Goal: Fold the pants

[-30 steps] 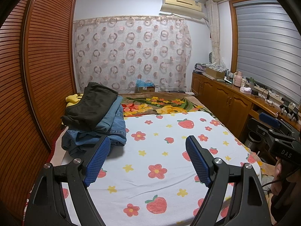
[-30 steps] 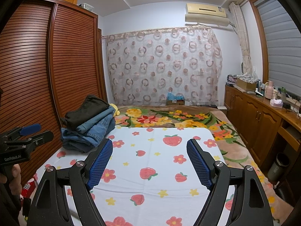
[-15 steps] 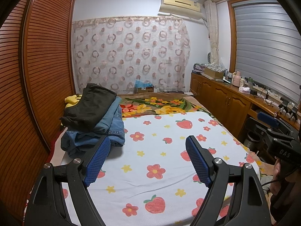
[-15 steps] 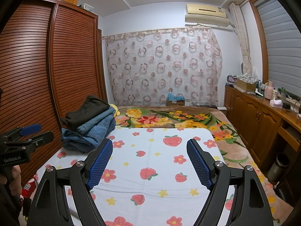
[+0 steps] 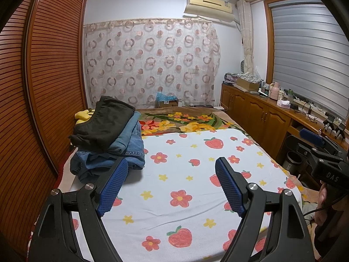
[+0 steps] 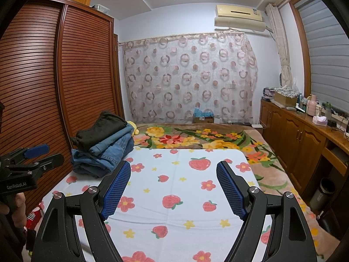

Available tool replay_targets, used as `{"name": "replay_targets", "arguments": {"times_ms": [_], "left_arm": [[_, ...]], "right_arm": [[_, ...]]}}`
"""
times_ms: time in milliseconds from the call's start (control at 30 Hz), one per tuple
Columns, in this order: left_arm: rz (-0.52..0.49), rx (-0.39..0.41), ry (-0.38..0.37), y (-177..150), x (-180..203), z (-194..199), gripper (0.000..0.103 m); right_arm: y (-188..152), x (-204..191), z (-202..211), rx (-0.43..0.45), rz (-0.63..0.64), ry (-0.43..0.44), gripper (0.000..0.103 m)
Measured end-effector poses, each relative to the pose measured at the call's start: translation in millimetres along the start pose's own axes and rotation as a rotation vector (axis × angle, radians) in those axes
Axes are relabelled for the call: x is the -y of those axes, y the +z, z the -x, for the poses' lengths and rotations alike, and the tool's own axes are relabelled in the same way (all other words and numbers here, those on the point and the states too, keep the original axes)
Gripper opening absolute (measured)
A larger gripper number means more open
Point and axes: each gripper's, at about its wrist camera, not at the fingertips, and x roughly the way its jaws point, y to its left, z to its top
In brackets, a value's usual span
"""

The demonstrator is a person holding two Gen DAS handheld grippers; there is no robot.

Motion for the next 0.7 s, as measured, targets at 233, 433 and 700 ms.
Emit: {"name": "replay_targets", "arguments": {"times_ms": [233,433,700], "left_arm": [[-0.001,0.0,0.001,-0.4,0.1,-0.5,0.083],[-0.002,0.001,0.001,-0.3,0.8,0.0,0.083],[-0.004,0.001,-0.002,-0.7,1.2,-0.3,0.083]], "right_arm": [[0.9,0.2,1.0,0.0,-0.002,0.001,0.083],[1.0,0.3,1.2,0.0,-0.001,0.001,0.083],[0.7,0.5,1.2,0.001,-0.001,0.002,0.083]]}}
